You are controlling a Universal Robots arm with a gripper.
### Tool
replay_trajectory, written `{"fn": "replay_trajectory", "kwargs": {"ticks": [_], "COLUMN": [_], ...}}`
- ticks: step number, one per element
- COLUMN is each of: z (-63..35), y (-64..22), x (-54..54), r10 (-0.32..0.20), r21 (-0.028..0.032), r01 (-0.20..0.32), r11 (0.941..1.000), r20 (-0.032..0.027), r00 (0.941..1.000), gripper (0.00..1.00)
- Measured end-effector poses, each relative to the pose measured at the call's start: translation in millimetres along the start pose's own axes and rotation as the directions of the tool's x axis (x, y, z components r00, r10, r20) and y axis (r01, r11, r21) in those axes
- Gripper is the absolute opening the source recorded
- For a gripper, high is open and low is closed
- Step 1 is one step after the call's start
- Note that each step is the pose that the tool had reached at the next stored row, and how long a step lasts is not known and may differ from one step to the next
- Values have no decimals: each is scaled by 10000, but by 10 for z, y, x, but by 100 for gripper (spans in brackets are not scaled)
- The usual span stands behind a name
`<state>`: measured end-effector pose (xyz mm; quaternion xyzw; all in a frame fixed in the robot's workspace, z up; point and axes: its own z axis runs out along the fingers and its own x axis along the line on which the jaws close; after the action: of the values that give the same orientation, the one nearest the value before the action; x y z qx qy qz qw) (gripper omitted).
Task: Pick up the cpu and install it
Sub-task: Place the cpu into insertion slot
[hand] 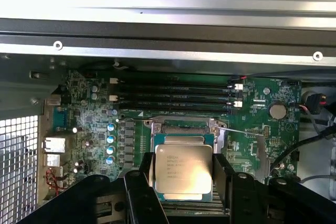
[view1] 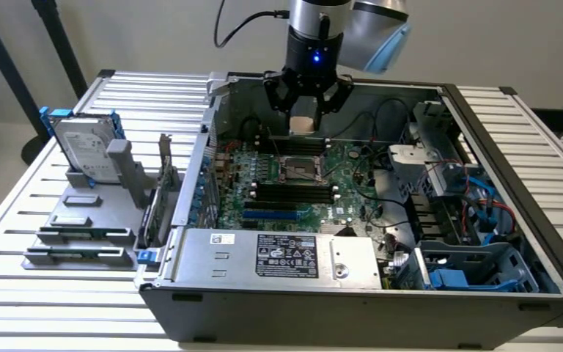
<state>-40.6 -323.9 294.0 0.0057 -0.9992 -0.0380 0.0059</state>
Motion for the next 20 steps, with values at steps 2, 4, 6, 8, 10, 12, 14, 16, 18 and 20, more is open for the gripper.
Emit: {"fn": "replay_trajectory", "kwargs": {"ticks": [2, 4, 6, 8, 10, 12, 14, 16, 18, 20], "z": [0, 0, 0, 0, 1, 3, 6, 9, 13, 17], "y": [0, 0, 0, -1, -4, -4, -5, -5, -5, -6], "x": [0, 0, 0, 0, 4, 4, 4, 4, 4, 4], "r10": [0, 0, 0, -1, 61, 329, 830, 1214, 1579, 1938], "r21": [0, 0, 0, 0, -2, -3, -11, -17, -26, -35], "r01": [0, 0, 0, 1, -61, -329, -830, -1214, -1579, -1937], "r11": [10000, 10000, 10000, 10000, 10000, 9995, 9965, 9926, 9874, 9810], "r20": [0, 0, 0, 1, 5, 24, 62, 91, 119, 145], "r00": [10000, 10000, 10000, 10000, 10000, 9995, 9965, 9926, 9874, 9809], "gripper": [55, 55, 55, 55, 55, 55, 55, 55, 55, 55]}}
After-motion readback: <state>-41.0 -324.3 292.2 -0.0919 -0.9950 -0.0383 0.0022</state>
